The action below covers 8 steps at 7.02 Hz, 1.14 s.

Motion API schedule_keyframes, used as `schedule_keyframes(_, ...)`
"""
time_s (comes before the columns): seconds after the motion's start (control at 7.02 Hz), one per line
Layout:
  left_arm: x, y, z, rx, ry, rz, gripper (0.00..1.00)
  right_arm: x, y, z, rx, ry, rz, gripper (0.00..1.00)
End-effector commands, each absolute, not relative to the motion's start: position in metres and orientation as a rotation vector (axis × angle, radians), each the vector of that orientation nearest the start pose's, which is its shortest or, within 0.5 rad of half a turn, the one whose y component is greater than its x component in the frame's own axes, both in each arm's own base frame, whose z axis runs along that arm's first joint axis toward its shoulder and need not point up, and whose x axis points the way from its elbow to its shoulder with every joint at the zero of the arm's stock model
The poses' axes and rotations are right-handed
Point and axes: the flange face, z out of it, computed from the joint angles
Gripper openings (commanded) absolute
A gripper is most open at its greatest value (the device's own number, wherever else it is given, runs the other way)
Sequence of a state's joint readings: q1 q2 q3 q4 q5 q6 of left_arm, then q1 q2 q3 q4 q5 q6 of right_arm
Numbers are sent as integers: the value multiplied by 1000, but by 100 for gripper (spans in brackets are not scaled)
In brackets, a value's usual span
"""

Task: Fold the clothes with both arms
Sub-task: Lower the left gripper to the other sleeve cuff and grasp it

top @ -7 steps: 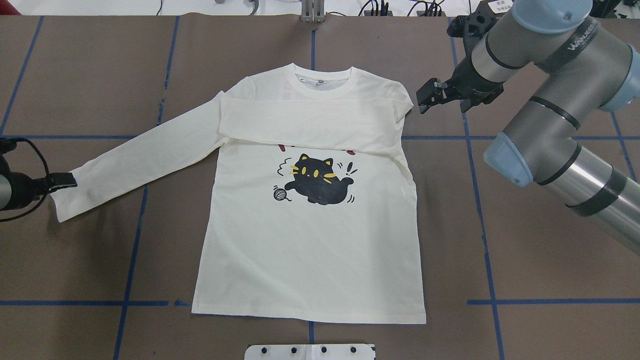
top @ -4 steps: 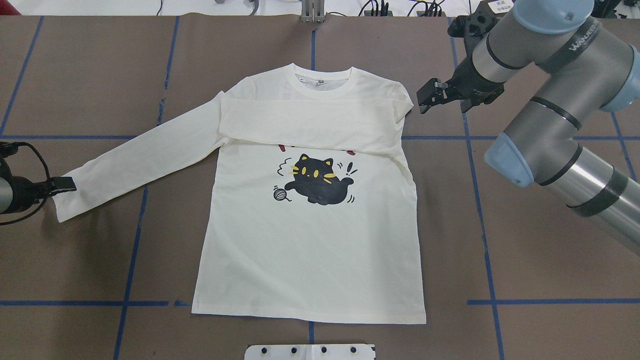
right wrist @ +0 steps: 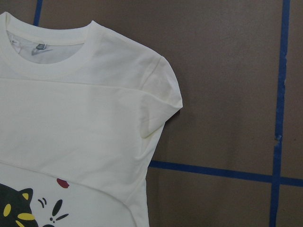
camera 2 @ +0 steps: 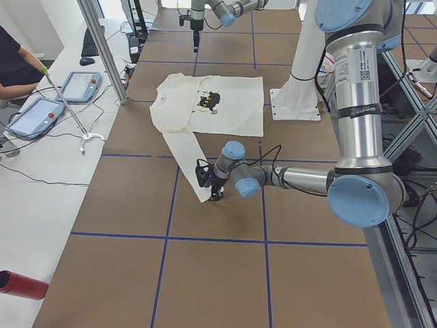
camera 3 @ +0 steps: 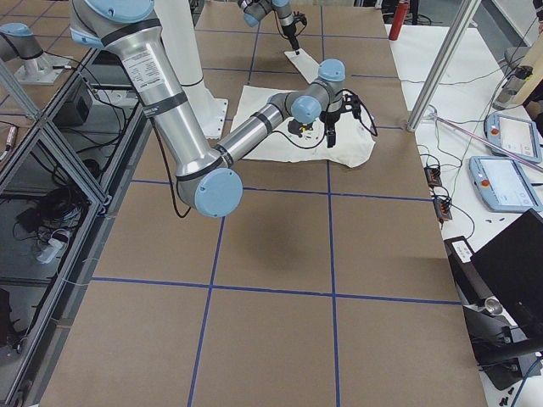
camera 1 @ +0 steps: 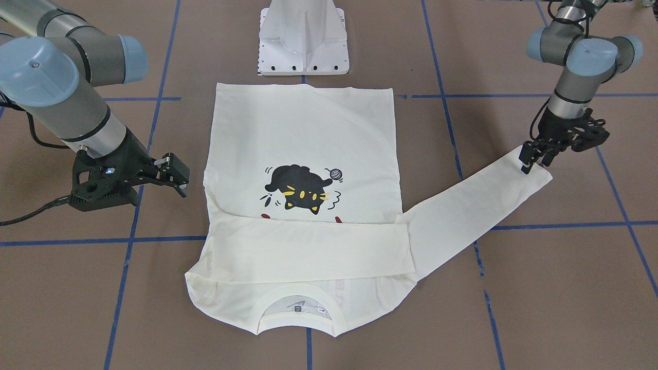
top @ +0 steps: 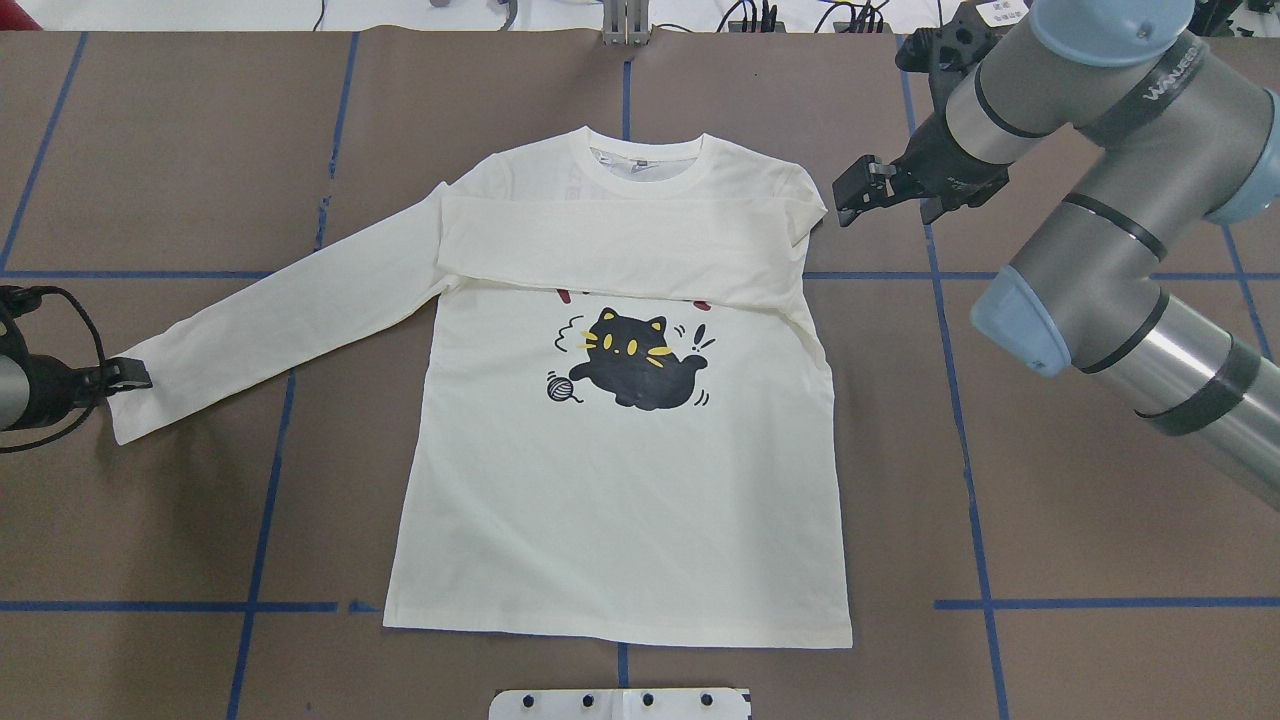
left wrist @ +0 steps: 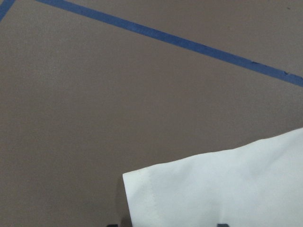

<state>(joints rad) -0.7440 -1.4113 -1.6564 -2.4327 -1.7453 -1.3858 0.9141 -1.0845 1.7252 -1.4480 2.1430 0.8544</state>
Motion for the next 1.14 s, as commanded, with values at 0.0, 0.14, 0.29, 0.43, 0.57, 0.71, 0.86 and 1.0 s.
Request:
schedule_keyframes(0.0, 264, -398, 610, 203, 782, -458, 50, -330, -557, 294, 168, -904, -37, 100)
schedule_keyframes(0.14, 264, -398, 610, 203, 779, -456, 54, -330, -557, 294, 168, -903, -35, 100)
schedule_keyframes(0.29, 264, -398, 610, 203, 779, -454, 58, -330, -557, 294, 167, -904, -35, 100)
schedule_keyframes(0.43, 264, -398, 612, 202, 773, -454, 61, -330, -557, 294, 166, -904, -32, 100)
schedule_keyframes(0.57, 265, -399, 611, 200, 769, -453, 59, -330, -557, 293, 167, -906, -32, 100)
schedule_keyframes(0.71, 265, -399, 610, 199, 770, -456, 49, -330, -556, 292, 167, -908, -29, 100)
schedule_keyframes(0.86, 265, -399, 609, 198, 771, -459, 33, -330, -556, 292, 166, -909, -30, 100)
schedule_keyframes(1.0, 265, -398, 609, 197, 771, -458, 18, -330, -556, 293, 166, -907, -29, 100)
